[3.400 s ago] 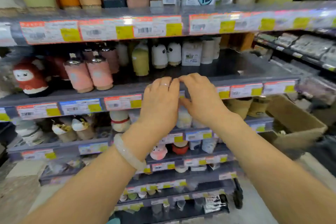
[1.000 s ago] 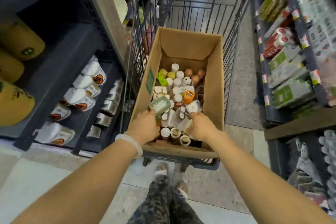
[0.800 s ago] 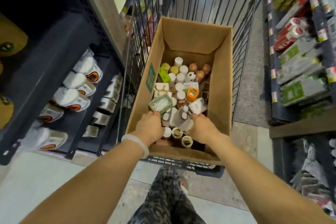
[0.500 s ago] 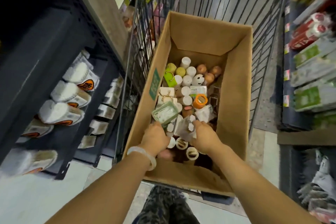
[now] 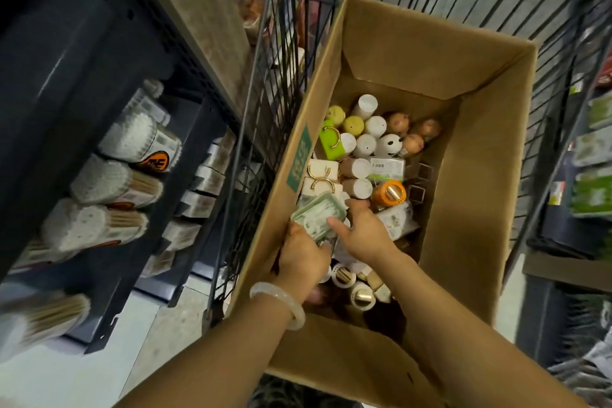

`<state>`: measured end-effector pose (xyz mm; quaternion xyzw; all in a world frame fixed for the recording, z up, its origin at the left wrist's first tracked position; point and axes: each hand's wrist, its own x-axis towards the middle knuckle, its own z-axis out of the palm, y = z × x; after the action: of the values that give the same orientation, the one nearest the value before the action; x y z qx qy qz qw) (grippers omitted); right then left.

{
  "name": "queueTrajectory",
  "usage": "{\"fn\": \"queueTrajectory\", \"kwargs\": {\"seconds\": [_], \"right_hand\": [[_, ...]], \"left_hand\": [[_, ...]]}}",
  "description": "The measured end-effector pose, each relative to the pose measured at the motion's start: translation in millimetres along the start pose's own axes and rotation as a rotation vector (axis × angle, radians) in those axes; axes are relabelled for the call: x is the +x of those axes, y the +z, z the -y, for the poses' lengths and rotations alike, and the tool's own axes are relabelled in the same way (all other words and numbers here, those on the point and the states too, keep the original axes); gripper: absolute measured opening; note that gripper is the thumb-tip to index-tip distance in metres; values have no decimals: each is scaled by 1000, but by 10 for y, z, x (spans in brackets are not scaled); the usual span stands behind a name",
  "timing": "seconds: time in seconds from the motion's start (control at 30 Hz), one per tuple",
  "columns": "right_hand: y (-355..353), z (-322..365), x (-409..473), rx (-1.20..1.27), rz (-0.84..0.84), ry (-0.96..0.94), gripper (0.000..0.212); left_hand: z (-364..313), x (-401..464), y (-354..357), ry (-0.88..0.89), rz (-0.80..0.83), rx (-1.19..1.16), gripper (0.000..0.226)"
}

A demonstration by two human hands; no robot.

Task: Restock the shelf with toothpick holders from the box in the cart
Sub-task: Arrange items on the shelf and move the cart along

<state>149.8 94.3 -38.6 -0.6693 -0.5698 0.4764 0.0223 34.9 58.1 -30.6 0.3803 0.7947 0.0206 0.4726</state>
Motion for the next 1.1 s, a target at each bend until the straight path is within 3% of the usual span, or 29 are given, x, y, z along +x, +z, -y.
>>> {"fn": "queueTrajectory", "kwargs": {"seconds": [0.1,0.27,0.53,0.7,0.77,0.9,1.1], "right_hand": [[15,8,58,18,12,16,40],[-59,-59,59,94,-15,100,37],[-393,-115,-117,551,-155,154,25],[-549,-114,-246,637,-158,121,16],[-562,-97,-270,627,-166,108,15],[-502,-44,-335,611,-180,92,19],[-414,-244,-454,450,-213,113,10]], "left_hand": [[-56,-41,13,-39,-11,-161,62],[-167,-72,-29,-72,-31,-368,51],[-420,-82,-180,77,-64,-538,21],[-413,-201,-264,93,56,-744,15],[-369,-212,-265,32,101,-825,5],[-299,-186,-217,-195,151,-1039,16],[-465,111,-100,-287,134,-1114,27]]}}
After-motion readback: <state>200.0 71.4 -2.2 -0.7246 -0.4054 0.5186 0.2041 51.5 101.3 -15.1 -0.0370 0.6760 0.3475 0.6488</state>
